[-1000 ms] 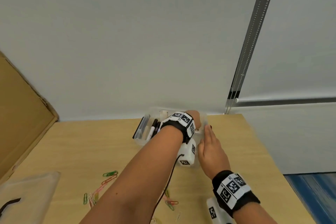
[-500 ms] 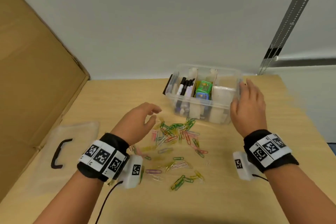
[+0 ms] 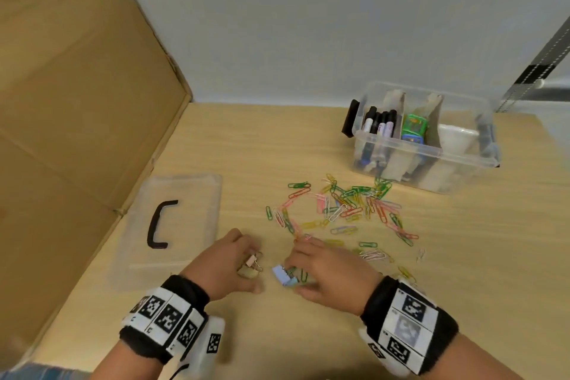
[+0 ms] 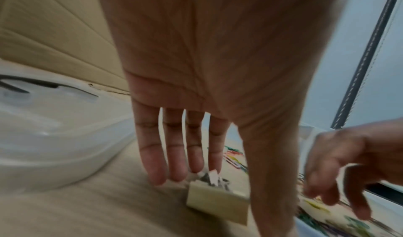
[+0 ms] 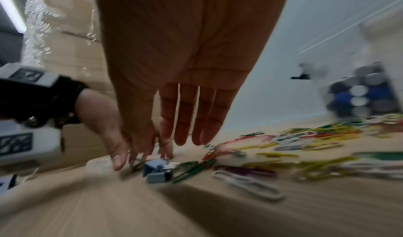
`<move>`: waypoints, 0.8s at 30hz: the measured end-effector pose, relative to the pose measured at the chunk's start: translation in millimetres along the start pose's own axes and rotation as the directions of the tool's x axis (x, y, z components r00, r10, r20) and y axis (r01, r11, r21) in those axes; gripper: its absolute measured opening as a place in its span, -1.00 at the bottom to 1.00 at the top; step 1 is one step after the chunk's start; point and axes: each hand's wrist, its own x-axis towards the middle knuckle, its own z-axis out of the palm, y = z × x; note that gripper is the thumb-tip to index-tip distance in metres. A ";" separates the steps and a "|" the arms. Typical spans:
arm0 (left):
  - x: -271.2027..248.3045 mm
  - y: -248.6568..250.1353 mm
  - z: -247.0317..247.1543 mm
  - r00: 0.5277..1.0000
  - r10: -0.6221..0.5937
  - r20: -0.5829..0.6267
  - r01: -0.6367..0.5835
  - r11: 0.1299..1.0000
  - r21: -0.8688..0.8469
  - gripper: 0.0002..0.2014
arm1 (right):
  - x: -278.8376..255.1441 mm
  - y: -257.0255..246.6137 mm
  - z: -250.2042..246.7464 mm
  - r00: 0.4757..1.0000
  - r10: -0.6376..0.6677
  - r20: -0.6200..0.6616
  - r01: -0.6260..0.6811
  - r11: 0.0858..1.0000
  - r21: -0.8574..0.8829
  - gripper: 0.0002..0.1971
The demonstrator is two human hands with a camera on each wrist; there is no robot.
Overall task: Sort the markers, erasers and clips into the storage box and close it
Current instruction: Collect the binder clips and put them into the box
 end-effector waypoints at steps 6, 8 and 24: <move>9.5 -8.8 4.0 0.994 0.108 -0.014 -0.108 0.994 -0.008 -0.57 | 27.2 -16.2 19.6 1.000 0.001 -0.016 -0.004 0.980 -0.197 -0.53; 14.0 -7.2 4.5 0.993 0.120 -0.013 -0.120 0.993 0.006 -0.59 | 30.5 -14.3 20.9 0.999 0.017 -0.048 -0.025 0.986 -0.164 -0.59; 20.9 -9.6 2.2 0.987 0.158 -0.012 -0.158 0.987 -0.011 -0.66 | 52.4 -8.9 18.4 0.943 0.142 -0.300 -0.179 0.979 -0.099 -0.70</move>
